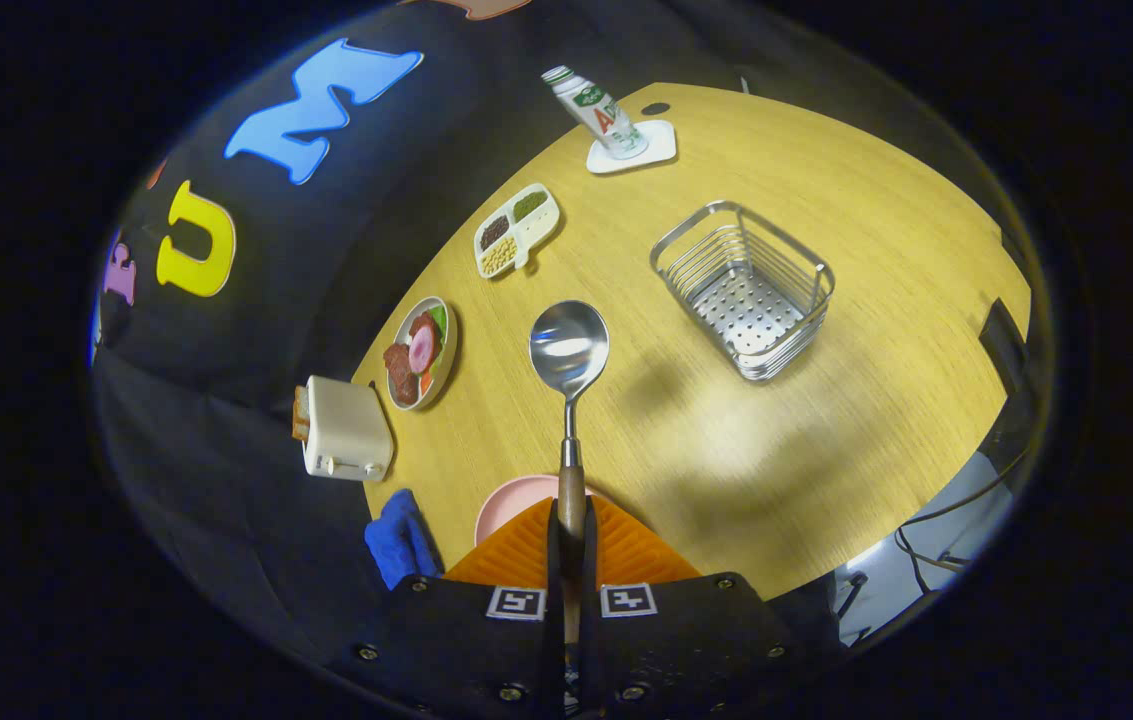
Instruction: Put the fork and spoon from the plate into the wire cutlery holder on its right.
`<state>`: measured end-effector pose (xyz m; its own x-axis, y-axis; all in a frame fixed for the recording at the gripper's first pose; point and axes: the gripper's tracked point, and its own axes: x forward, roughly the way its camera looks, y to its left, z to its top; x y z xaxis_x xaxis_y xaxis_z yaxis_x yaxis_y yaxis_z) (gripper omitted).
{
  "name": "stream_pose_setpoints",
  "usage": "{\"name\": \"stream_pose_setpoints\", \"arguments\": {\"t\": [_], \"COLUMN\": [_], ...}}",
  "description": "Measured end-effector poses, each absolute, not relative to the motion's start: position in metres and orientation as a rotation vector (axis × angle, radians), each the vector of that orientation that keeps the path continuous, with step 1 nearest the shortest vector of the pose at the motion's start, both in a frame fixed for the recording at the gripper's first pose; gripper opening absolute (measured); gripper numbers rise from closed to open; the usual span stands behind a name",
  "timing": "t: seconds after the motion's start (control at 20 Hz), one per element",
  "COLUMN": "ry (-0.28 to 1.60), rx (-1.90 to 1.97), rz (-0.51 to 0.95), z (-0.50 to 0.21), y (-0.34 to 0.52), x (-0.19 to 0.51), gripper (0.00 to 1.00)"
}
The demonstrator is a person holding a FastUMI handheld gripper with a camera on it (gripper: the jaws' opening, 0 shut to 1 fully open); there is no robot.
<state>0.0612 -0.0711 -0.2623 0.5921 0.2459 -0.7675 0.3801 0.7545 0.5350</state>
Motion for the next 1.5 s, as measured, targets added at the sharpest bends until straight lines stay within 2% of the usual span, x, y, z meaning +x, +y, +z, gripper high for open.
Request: {"name": "stream_pose_setpoints", "arguments": {"t": [0.35, 0.65, 1.05, 1.2, 1.3, 1.35, 1.45, 1.5], "ry": [0.988, 1.093, 1.126, 1.093, 1.075, 1.066, 1.06, 1.059], "rx": [0.796, 0.934, 1.079, 1.085, 1.123, 1.143, 1.158, 1.155], "rz": [-0.187, -0.192, -0.215, -0.227, -0.206, -0.195, -0.184, -0.18], "z": [-0.255, -0.271, -0.268, -0.263, -0.255, -0.25, -0.248, -0.248], "y": [-0.127, -0.122, -0.127, -0.136, -0.135, -0.134, -0.131, -0.131], "x": [0.058, 0.042, 0.051, 0.057, 0.06, 0.061, 0.061, 0.06], "gripper": [0.06, 0.06, 0.06, 0.11, 0.19, 0.27, 0.51, 0.58]}}
